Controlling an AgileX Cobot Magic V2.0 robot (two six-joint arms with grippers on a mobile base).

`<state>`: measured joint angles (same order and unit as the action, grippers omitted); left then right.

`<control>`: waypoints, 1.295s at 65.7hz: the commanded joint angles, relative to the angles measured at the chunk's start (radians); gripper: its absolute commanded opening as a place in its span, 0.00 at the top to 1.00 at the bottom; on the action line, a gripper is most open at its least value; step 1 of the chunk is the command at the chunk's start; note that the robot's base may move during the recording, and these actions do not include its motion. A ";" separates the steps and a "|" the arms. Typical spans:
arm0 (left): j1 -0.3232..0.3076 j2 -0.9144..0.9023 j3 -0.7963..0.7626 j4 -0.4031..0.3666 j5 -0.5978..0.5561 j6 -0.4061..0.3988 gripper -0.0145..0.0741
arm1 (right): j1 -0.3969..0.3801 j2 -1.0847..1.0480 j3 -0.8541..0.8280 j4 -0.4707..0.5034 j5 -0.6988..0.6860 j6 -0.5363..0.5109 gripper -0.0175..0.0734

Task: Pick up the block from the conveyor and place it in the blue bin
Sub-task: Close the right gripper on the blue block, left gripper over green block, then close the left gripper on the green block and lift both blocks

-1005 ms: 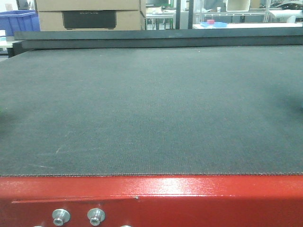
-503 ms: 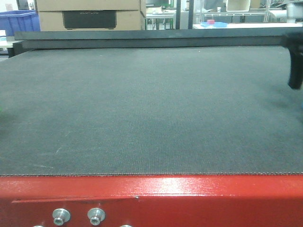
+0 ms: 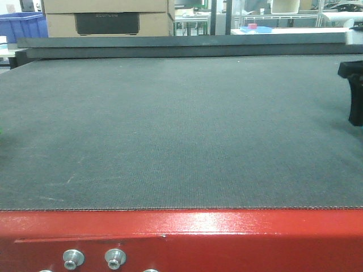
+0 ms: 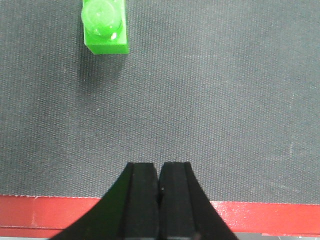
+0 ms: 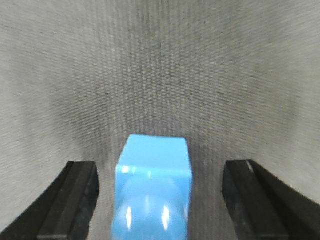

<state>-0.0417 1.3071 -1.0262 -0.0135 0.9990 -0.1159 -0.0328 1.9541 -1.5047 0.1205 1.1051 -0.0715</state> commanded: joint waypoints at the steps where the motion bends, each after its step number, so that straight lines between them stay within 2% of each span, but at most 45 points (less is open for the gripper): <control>1: 0.000 -0.002 -0.007 -0.011 0.000 -0.023 0.96 | 0.007 0.011 -0.003 -0.005 0.002 -0.019 0.37; 7: 0.000 -0.002 -0.007 -0.011 0.000 -0.059 0.96 | 0.017 0.011 -0.003 -0.005 0.002 -0.021 0.42; 13: 0.000 -0.002 -0.007 -0.011 0.000 -0.103 0.96 | 0.022 0.011 -0.003 -0.005 0.005 -0.026 0.54; 19: 0.000 -0.001 -0.007 -0.009 0.000 -0.132 0.96 | 0.022 0.011 -0.003 -0.005 0.030 -0.026 0.73; 27: 0.000 0.015 -0.031 0.014 0.020 -0.132 0.96 | 0.022 -0.001 -0.003 -0.007 0.049 -0.026 1.00; 40: 0.000 0.096 -0.154 0.085 0.083 -0.104 0.96 | 0.023 -0.064 -0.008 -0.005 0.068 -0.026 0.99; 44: 0.000 0.128 -0.195 0.098 0.085 -0.090 0.92 | 0.024 -0.082 -0.008 -0.005 0.074 -0.026 0.99; 51: 0.000 0.177 -0.248 0.111 0.079 -0.090 0.75 | 0.029 -0.113 -0.008 -0.005 0.083 -0.028 0.99; 60: 0.000 0.246 -0.280 0.142 0.021 -0.090 0.43 | 0.035 -0.130 -0.008 0.002 0.095 -0.028 0.99; 64: 0.002 0.278 -0.282 0.144 -0.001 -0.090 0.36 | 0.035 -0.132 -0.008 0.016 0.107 -0.028 0.99; 74: 0.004 0.375 -0.288 0.166 -0.067 -0.090 0.36 | 0.035 -0.132 -0.008 0.051 0.116 -0.028 0.99; 85: 0.022 0.477 -0.338 0.162 -0.074 -0.100 0.40 | 0.035 -0.132 -0.008 0.051 0.116 -0.028 0.99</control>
<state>-0.0339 1.7465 -1.3326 0.1447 0.9428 -0.2094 0.0025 1.8375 -1.5054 0.1708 1.2154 -0.0890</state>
